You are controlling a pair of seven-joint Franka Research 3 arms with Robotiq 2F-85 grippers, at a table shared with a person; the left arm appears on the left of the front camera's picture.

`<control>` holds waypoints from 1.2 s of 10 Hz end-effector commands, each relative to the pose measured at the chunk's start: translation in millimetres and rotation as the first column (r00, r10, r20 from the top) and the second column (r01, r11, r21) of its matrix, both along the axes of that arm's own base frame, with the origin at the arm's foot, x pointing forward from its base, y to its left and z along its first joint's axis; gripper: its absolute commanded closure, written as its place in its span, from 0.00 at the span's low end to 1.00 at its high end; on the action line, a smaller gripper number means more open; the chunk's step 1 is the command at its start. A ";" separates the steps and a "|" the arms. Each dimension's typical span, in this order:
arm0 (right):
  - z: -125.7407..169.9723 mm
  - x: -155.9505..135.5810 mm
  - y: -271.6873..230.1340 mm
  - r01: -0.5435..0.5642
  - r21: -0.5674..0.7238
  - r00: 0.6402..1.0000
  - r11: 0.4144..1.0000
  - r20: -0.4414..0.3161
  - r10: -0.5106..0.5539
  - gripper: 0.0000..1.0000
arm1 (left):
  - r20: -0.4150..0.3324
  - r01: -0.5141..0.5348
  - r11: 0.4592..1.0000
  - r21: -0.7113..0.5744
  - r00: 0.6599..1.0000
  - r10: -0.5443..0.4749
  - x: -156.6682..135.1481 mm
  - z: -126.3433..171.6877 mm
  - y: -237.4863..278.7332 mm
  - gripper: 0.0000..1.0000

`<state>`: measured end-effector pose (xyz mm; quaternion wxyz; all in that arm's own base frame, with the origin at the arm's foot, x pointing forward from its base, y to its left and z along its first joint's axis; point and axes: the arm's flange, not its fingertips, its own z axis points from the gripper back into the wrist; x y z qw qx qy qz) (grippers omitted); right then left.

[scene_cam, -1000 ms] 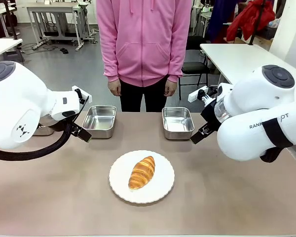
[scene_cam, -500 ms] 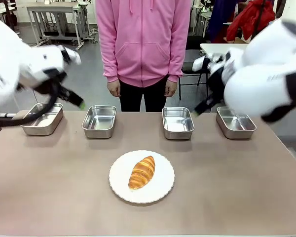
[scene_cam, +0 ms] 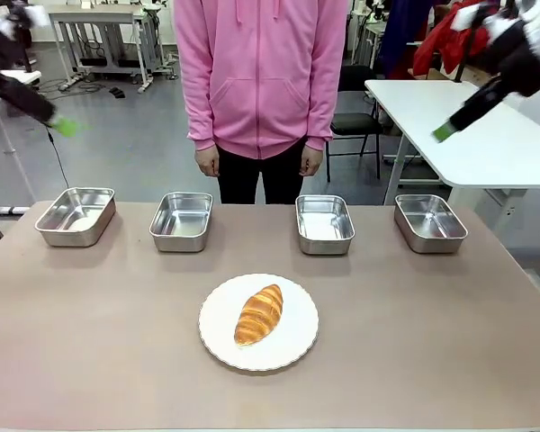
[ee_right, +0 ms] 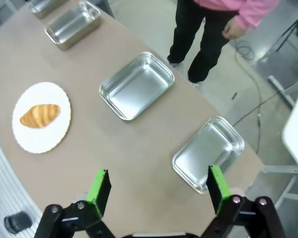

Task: Place the bread in the container.
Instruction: Place the Butter Roll into the Airtight Container indicated by the human.

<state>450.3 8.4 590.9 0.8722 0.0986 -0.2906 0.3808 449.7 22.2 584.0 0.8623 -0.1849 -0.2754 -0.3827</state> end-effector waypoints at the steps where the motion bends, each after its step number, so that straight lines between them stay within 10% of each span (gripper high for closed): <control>1: -4.3 33.8 -45.7 -0.049 0.098 0.997 0.994 -0.052 0.054 0.00 | -0.007 0.099 0.994 -0.049 0.995 -0.100 27.9 -5.5 56.2 0.00; 5: -22.4 31.4 -88.4 0.078 0.160 0.996 0.984 0.034 -0.084 0.00 | 0.048 0.175 0.981 -0.089 0.984 -0.171 22.4 -34.2 96.9 0.00; 10: -23.7 31.4 -88.4 0.012 0.163 0.999 0.987 -0.039 -0.005 0.00 | 0.034 0.148 0.986 -0.079 0.989 -0.146 23.8 -37.4 111.5 0.00; 12: -3.2 33.7 -115.3 0.008 0.270 0.997 0.963 0.075 -0.029 0.00 | 0.022 0.126 0.975 -0.182 0.992 -0.124 22.3 -25.7 143.5 0.00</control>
